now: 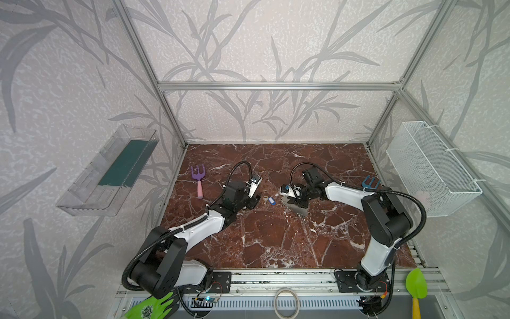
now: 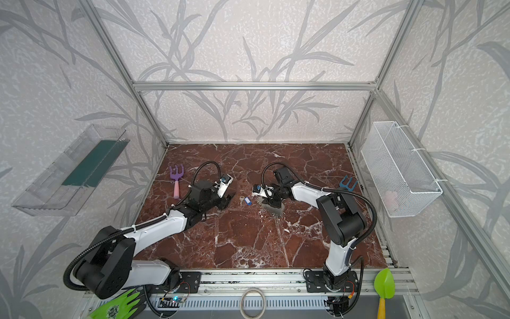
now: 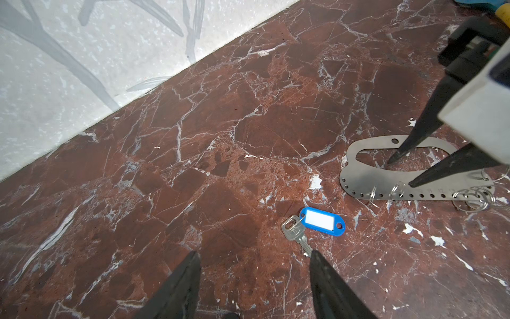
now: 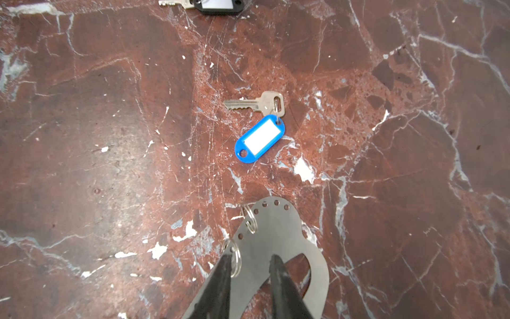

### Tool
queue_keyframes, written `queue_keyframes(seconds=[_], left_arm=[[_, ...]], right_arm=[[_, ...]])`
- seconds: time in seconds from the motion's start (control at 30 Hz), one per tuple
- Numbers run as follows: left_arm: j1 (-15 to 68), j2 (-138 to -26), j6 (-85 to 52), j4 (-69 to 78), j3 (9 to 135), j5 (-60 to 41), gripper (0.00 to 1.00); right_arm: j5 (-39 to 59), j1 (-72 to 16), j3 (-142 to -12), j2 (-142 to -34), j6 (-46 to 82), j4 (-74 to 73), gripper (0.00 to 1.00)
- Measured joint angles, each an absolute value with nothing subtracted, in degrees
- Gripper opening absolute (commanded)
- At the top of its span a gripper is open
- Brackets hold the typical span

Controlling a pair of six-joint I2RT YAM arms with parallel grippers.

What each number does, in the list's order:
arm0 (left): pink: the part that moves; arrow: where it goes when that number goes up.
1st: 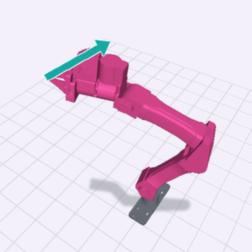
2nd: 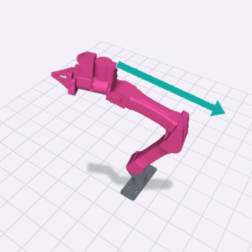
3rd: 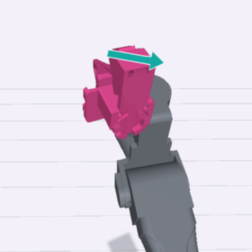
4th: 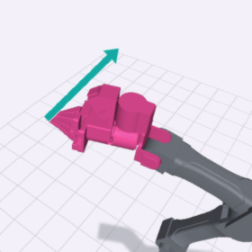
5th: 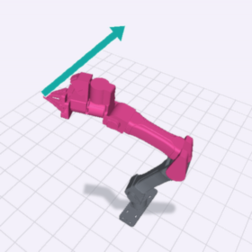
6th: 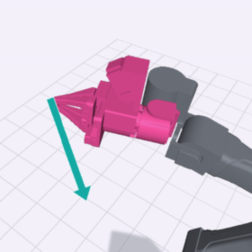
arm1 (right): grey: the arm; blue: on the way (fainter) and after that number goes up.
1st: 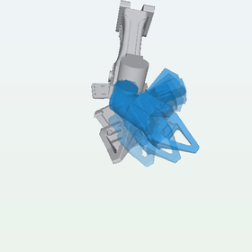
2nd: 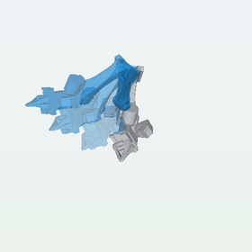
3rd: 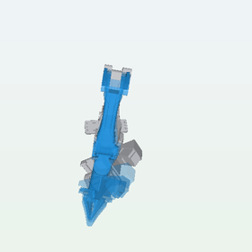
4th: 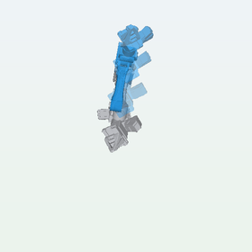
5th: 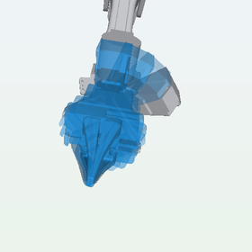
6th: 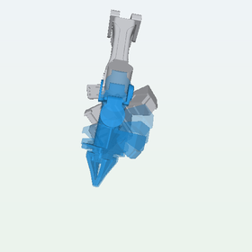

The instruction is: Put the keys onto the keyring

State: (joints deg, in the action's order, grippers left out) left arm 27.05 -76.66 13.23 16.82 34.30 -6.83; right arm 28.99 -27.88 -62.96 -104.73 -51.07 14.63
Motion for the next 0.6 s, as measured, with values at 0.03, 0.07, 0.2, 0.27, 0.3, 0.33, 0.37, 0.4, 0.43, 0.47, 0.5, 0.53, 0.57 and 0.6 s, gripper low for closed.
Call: queue_keyframes(seconds=[0.03,0.07,0.2,0.27,0.3,0.33,0.37,0.4,0.43,0.47,0.5,0.53,0.57,0.6], left_arm=[[27.0,-76.7,13.4,16.8,34.3,-6.8,0.64],[27.0,-76.7,13.5,16.8,34.3,-6.8,0.64],[27.0,-76.7,14.0,16.8,34.3,-6.6,0.65],[27.0,-76.7,14.4,16.8,34.3,-6.5,0.64],[27.0,-76.7,14.5,16.8,34.3,-6.5,0.65],[27.0,-76.7,14.6,16.8,34.3,-6.5,0.64],[27.0,-76.7,14.6,16.8,34.3,-6.5,0.64],[27.0,-76.7,14.7,16.8,34.3,-6.3,0.64],[27.0,-76.7,14.7,16.8,34.3,-6.3,0.65],[27.0,-76.7,14.8,16.8,34.3,-6.3,0.65],[27.0,-76.7,14.9,16.8,34.3,-6.2,0.65],[27.0,-76.7,14.9,16.8,34.3,-6.2,0.64],[27.0,-76.7,14.9,16.8,34.3,-6.1,0.64],[27.0,-76.7,14.9,16.8,34.3,-6.1,0.64]], right_arm=[[29.0,-27.9,-63.6,-105.2,-51.4,15.7,0.27],[29.0,-27.9,-64.5,-105.8,-52.1,17.0,0.27],[28.9,-27.9,-66.8,-107.6,-53.9,21.1,0.27],[28.8,-27.9,-67.7,-108.2,-54.7,23.0,0.26],[28.8,-27.9,-67.9,-108.4,-55.0,23.5,0.26],[28.8,-27.9,-68.2,-108.6,-55.2,24.2,0.26],[28.8,-27.9,-68.5,-108.7,-55.4,24.8,0.26],[28.8,-27.9,-68.9,-108.9,-55.6,25.2,0.25],[28.8,-27.9,-69.2,-109.1,-55.7,25.6,0.25],[28.8,-27.9,-69.6,-109.4,-55.8,25.9,0.25],[28.9,-27.9,-69.9,-109.7,-55.8,26.1,0.25],[28.9,-27.9,-70.2,-110.0,-55.9,26.3,0.25],[28.9,-27.9,-70.5,-110.4,-56.0,26.5,0.25],[28.9,-27.9,-70.6,-110.7,-56.1,26.7,0.24]])
